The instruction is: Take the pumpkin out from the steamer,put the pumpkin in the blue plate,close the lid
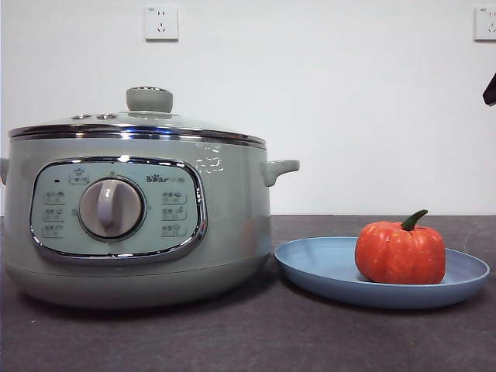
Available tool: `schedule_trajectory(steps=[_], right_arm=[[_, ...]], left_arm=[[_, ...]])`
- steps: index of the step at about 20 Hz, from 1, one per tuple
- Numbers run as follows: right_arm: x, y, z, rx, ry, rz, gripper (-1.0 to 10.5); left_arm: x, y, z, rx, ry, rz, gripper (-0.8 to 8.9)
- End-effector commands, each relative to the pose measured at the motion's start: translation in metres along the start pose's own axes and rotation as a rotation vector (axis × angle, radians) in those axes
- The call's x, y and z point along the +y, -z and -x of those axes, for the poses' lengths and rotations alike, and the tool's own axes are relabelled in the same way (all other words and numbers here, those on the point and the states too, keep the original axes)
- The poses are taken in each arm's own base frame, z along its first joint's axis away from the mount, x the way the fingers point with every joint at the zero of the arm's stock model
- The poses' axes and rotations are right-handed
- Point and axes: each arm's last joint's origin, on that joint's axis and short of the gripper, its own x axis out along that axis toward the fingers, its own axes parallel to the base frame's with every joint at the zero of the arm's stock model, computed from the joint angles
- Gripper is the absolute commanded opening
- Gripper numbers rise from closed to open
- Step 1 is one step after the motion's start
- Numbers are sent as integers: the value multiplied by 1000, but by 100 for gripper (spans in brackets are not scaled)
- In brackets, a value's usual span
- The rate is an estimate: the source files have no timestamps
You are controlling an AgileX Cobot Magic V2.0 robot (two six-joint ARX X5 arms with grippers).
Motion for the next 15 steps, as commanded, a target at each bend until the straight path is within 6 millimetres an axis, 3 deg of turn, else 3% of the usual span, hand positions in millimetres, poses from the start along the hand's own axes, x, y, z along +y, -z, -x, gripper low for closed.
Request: schedule_trajectory(steps=[1,9,11,15], right_arm=[[0,1,-1,-1,2,-8,1],[0,2,0,4,3,25,1],[-8,8,16,26,42,170,1],[-30,13,55,-117,207,13,1]], left_arm=[[0,5,-1,12,5,8,-3],[0,5,-1,12,4,8,-3],[0,5,-1,12,5,8,-3],[0,5,-1,12,5,8,-3]])
